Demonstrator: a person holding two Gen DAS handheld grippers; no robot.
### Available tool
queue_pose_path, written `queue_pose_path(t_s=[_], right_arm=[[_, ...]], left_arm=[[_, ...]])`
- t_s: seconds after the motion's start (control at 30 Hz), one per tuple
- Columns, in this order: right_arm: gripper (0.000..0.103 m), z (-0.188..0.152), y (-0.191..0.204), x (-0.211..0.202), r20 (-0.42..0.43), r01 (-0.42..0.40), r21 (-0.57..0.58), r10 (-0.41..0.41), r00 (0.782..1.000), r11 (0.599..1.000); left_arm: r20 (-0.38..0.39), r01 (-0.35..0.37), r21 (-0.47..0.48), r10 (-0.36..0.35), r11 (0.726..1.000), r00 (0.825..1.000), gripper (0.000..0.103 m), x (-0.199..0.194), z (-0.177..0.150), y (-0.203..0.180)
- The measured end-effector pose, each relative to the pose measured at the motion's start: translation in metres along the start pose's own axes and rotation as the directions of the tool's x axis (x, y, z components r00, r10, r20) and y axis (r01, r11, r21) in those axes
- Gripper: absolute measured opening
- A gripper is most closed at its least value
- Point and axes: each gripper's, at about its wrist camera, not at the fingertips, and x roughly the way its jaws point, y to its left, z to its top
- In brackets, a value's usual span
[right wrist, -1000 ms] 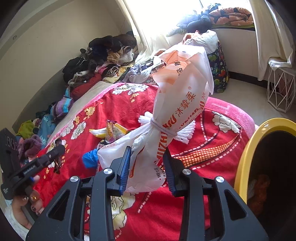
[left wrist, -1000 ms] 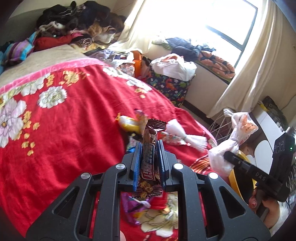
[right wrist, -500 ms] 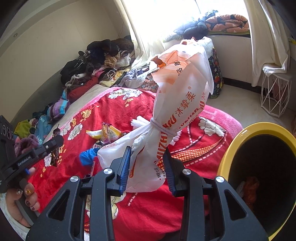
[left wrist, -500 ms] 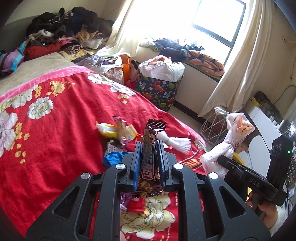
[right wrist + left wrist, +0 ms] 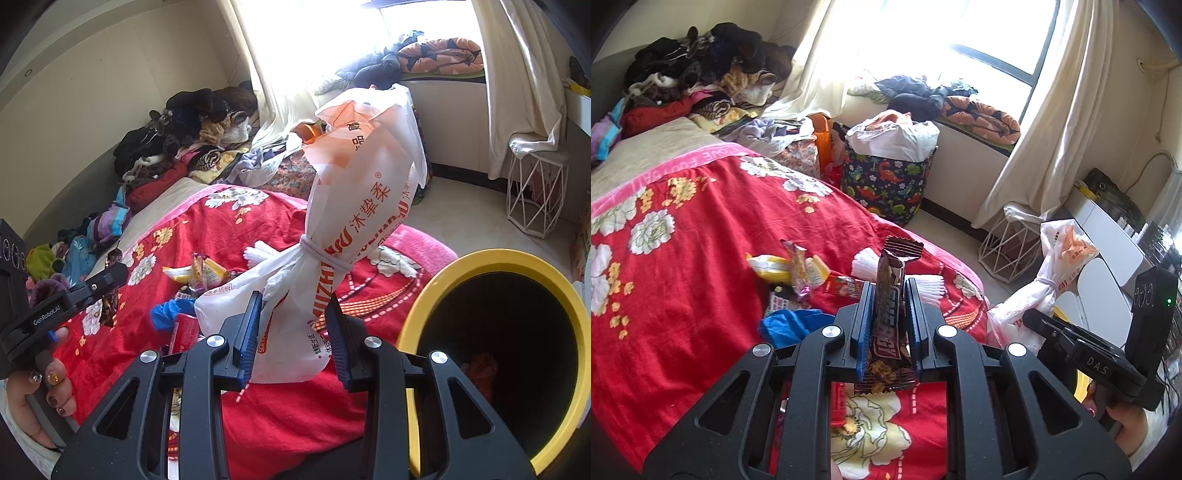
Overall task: Collect trash
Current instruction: 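Carry the white bag and candy wrapper over the yellow bin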
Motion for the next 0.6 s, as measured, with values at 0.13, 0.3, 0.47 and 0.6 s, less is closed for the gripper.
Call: queue_pose_path(t_s=[0.13, 0.3, 0.47, 0.6], right_arm=[[0.033, -0.001, -0.006, -0.006, 0.008, 0.012, 0.013, -0.012, 1.0, 1.0], [0.033, -0.003, -0.015, -0.013, 0.016, 0.033, 0.03, -0.034, 0.999, 0.999], [0.033, -0.005, -0.023, -0.02, 0.029, 0.06, 0.038, -0.061, 0.998, 0.997], [0.033, -0.008, -0.028, -0.025, 0.031, 0.08, 0.047, -0.081, 0.996, 0.996]], left_arm=[[-0.002, 0.011, 0.017, -0.011, 1.0, 1.0, 0.012, 0.002, 0.0, -0.009], [-0.007, 0.027, 0.033, -0.027, 0.999, 1.0, 0.012, 0.006, 0.0, -0.02], [-0.011, 0.043, 0.051, -0.043, 0.998, 0.999, 0.012, 0.009, 0.001, -0.031], [-0.016, 0.057, 0.068, -0.056, 0.996, 0.998, 0.012, 0.013, 0.0, -0.04]])
